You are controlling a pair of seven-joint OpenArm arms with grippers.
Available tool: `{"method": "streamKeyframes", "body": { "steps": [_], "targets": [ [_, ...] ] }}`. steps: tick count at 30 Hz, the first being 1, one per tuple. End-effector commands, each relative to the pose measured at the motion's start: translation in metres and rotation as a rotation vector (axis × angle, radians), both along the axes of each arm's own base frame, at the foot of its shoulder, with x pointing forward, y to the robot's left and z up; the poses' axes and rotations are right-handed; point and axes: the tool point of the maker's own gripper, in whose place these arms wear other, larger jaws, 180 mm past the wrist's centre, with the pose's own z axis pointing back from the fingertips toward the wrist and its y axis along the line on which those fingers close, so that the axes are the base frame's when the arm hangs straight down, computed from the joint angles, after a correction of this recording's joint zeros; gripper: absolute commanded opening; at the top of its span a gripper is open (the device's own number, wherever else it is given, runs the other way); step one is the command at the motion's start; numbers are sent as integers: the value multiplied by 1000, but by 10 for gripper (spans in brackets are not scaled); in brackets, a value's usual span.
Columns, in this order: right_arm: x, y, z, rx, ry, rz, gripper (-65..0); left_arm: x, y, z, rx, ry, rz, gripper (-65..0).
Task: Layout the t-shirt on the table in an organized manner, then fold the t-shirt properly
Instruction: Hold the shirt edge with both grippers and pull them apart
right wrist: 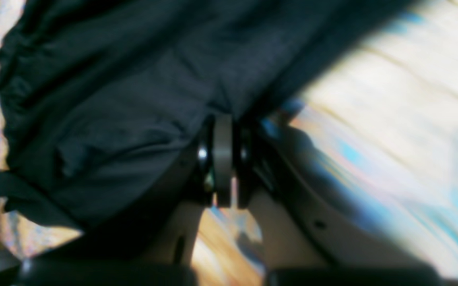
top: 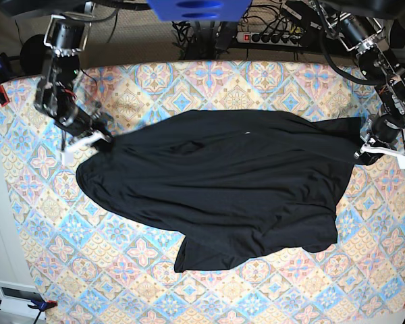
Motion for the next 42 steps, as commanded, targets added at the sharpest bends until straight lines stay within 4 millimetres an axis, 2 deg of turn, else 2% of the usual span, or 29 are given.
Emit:
{"method": "streamKeyframes", "body": {
  "steps": [1, 3, 8, 14, 16, 19, 22, 25, 26, 28, 30, 33, 37, 40, 42],
  "targets": [
    [10, -9, 19, -17, -64, -8, -650, 4, 7, 13, 29, -36, 3, -650],
    [-3, -19, 18, -32, -54, -31, -650, -1, 7, 9, 31, -20, 3, -650],
    [-28, -27, 13, -55, -25, -45, -650, -12, 9, 0, 37, 15, 3, -650],
    [-32, -26, 18, -68, -30, -31, -650, -21, 13, -5, 31, 26, 21, -650],
    [-31, -25, 20, -69, -32, -24, -650, -21, 20, 3, 11, -11, 50, -650],
    [-27, -24, 27, -77, -54, -17, -650, -17, 18, 14, -56, -78, 57, -650],
    [-27, -23, 27, -76, -48, -10, -650, -1, 14, 32, -96, -155, 43, -650],
    [-27, -23, 27, -76, -48, -10, -650, 6, 21, 45, -99, -205, 72, -650],
    [-26, -23, 28, -76, -50, -11, -650, 9, 22, 43, -121, -213, 88, -650],
    [-21, -23, 31, -76, -65, -13, -650, 13, 27, 38, -161, -220, 119, -650],
    [-7, -22, 41, -76, -100, -12, -650, 18, 31, 27, -209, -212, 146, -650],
    [7, -22, 52, -75, -137, -14, -650, 25, 34, 3, -289, -178, 180, -650],
    [14, -23, 56, -72, -152, -17, -650, 22, 34, -34, -370, -116, 227, -650],
    [16, -23, 57, -71, -157, -18, -650, 17, 26, -54, -412, -60, 224, -650],
    [16, -23, 57, -71, -157, -19, -650, 16, 11, -66, -407, -5, 174, -650]
  ]
}}
